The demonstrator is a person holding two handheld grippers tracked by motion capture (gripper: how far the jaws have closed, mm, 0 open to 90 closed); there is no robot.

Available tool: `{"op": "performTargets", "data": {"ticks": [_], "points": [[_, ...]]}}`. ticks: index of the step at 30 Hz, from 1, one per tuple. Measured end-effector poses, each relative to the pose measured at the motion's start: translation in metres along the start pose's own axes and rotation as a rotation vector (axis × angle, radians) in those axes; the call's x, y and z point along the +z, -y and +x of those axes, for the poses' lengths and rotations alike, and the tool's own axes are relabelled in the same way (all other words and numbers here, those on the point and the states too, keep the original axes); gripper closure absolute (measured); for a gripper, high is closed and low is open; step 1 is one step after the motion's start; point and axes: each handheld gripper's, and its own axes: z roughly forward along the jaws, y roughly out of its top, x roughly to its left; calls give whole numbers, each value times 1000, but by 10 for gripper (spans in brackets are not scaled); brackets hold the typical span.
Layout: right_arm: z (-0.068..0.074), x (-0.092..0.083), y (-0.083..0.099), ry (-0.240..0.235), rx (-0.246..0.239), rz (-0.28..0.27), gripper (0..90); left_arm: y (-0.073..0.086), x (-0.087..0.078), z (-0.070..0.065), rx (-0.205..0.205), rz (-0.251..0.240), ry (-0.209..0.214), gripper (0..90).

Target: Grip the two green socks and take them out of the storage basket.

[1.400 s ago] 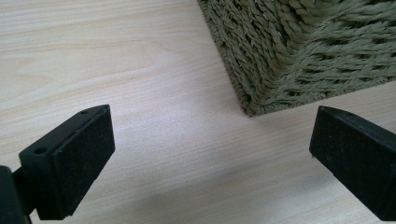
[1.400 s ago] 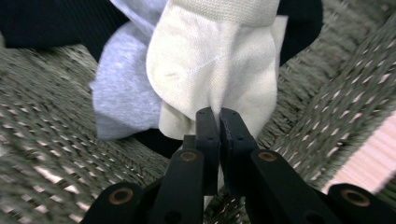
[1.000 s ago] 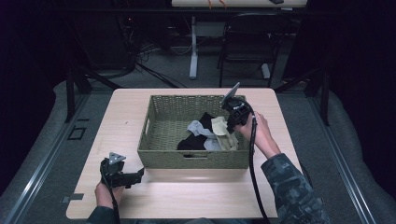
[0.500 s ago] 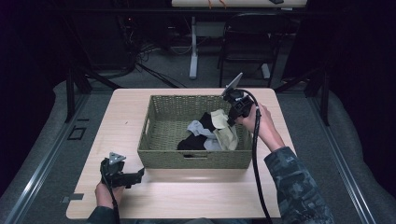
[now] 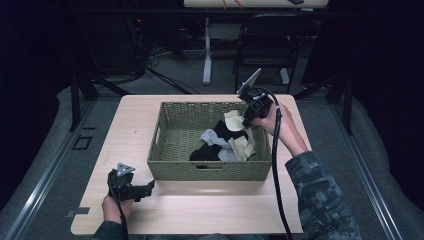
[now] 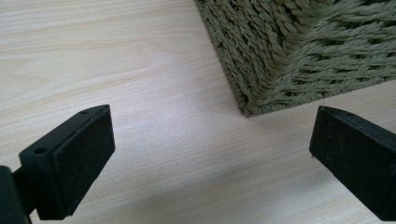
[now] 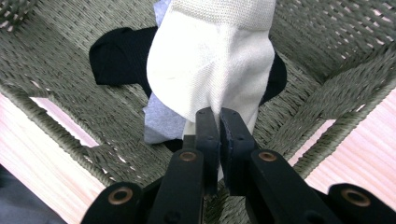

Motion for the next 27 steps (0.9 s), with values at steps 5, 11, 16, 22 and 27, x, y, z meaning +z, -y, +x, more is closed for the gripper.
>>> {"op": "performTargets", "data": {"ticks": [5, 11, 16, 22, 27], "points": [[-2, -7, -1, 4, -1, -15, 868, 0, 0, 0, 0, -1, 0, 0], [-5, -16, -3, -6, 7, -23, 868, 0, 0, 0, 1, 0, 1, 0], [-5, -24, -6, -10, 4, -34, 868, 0, 0, 0, 0, 0, 0, 0], [-4, -33, -8, -5, 3, -49, 868, 0, 0, 0, 1, 0, 0, 0], [-5, -39, -8, -3, 3, -61, 868, 0, 0, 0, 2, 0, 0, 0]]}}
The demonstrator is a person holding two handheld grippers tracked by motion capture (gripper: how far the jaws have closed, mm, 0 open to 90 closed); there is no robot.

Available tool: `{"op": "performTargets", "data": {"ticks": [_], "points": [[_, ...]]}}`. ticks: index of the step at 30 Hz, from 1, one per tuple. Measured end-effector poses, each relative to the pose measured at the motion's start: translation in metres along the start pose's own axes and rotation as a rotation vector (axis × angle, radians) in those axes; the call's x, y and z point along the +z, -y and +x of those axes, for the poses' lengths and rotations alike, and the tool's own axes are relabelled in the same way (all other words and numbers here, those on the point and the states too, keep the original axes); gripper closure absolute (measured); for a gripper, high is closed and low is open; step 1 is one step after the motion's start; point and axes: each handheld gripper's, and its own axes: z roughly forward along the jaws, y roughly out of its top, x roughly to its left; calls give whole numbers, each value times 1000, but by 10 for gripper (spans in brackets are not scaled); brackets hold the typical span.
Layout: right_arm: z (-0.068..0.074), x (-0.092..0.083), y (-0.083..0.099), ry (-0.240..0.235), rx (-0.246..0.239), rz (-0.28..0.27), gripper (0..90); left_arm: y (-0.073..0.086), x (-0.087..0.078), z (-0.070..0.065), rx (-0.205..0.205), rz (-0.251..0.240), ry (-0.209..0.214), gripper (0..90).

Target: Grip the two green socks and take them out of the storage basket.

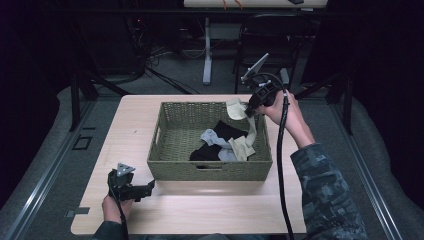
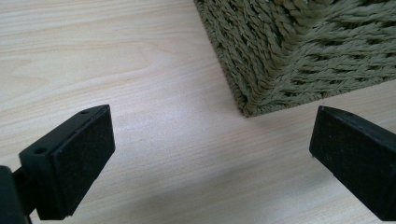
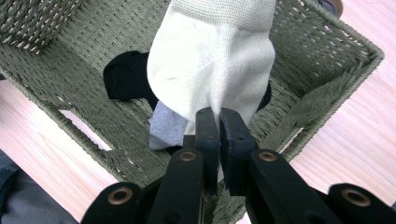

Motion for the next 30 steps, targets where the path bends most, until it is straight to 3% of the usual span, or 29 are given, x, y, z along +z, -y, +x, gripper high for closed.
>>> {"op": "performTargets", "data": {"ticks": [16, 30], "points": [[-6, -25, 2, 16, 9, -30, 868, 0, 0, 0, -1, 1, 2, 0], [-42, -57, 31, 74, 91, -47, 867, 0, 1, 0, -2, 0, 2, 0]]}}
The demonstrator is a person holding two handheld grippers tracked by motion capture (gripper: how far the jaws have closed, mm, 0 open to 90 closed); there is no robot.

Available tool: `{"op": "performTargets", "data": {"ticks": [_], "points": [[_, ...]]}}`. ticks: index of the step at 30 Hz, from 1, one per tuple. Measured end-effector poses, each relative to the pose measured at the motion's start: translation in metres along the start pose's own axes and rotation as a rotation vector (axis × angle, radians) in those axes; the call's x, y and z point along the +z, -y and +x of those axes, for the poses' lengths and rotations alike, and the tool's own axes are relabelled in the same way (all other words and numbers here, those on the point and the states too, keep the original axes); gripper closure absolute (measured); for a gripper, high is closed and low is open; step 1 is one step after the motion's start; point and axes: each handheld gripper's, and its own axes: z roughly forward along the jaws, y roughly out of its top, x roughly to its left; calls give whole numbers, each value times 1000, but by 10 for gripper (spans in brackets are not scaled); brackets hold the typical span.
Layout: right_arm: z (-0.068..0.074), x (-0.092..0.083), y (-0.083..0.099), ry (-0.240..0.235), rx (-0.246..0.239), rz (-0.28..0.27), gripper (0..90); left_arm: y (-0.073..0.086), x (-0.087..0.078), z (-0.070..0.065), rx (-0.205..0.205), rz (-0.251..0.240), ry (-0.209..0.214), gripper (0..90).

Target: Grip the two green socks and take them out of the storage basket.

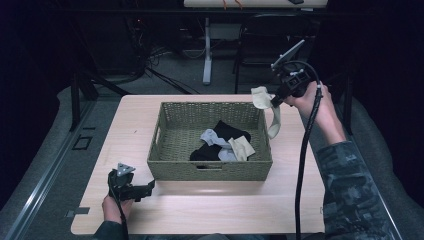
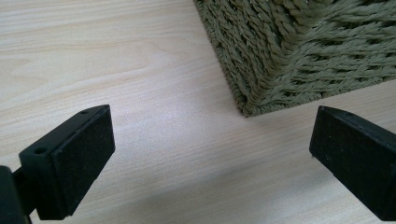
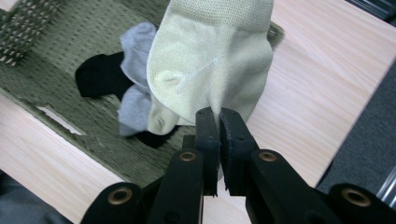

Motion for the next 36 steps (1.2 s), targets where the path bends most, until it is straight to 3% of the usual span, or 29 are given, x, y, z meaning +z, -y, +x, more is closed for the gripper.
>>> {"op": "performTargets", "data": {"ticks": [6, 15, 20, 23, 26, 27, 36], "points": [[-26, 1, 19, 41, 73, 11, 867, 0, 0, 0, 1, -1, 1, 0], [-59, 38, 49, 38, 161, 53, 867, 0, -1, 0, 1, -1, -2, 0], [-66, 61, 59, 59, 178, 94, 867, 0, -1, 0, 0, 0, -1, 0], [-70, 86, 69, 41, 194, 121, 867, 0, 0, 0, 0, 0, -1, 0], [-72, 97, 73, 27, 192, 141, 867, 0, -1, 0, 0, 0, -2, 0], [-72, 109, 77, 24, 215, 139, 867, 0, -1, 0, 0, 0, -3, 0], [-80, 148, 88, 10, 239, 195, 865, 0, -1, 0, 0, 0, -2, 0]]}}
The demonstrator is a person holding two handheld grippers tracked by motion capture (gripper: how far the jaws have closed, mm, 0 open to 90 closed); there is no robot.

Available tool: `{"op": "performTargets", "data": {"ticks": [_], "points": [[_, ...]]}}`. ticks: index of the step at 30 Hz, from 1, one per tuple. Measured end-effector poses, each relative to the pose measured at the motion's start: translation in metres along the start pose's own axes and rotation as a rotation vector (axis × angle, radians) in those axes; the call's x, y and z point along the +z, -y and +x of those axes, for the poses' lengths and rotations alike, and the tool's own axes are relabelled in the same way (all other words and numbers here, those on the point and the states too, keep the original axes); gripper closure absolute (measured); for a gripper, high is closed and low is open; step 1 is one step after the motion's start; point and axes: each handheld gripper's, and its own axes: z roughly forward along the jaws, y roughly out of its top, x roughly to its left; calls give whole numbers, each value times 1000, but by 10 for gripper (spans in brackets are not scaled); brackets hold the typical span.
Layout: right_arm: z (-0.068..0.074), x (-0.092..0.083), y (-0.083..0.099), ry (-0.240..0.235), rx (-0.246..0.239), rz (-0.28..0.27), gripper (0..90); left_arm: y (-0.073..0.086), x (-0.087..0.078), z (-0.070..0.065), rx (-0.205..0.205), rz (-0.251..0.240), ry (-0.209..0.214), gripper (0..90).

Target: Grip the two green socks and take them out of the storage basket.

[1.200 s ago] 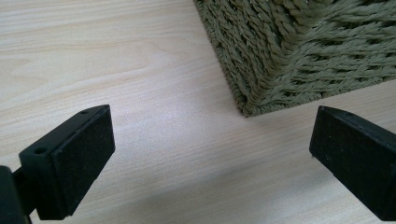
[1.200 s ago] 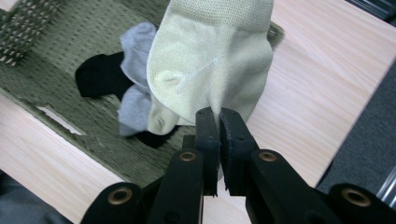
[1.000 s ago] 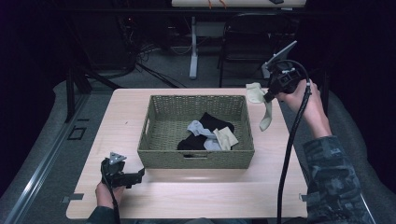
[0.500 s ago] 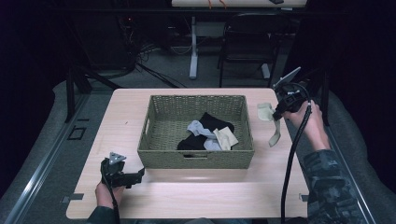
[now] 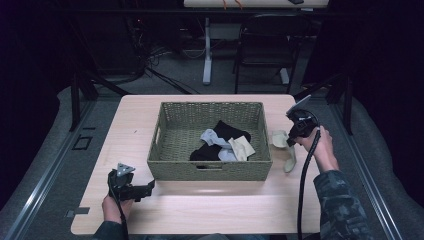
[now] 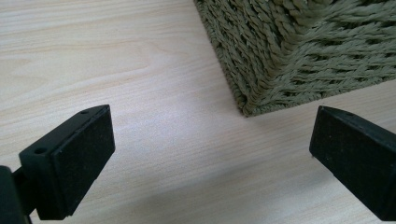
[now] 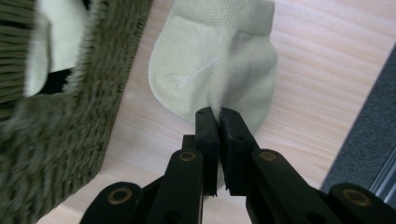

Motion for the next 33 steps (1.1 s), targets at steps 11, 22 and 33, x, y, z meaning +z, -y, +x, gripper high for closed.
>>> {"op": "performTargets", "data": {"ticks": [11, 22, 33], "points": [[-7, 34, 4, -24, 48, 25, 781, 0, 0, 0, 0, 0, 0, 0], [4, -31, 6, -21, -12, -97, 386, 0, 0, 0, -1, -1, -1, 0], [44, -89, -3, -35, -157, -162, 162, 0, 0, 0, -1, -3, -1, 0]]}}
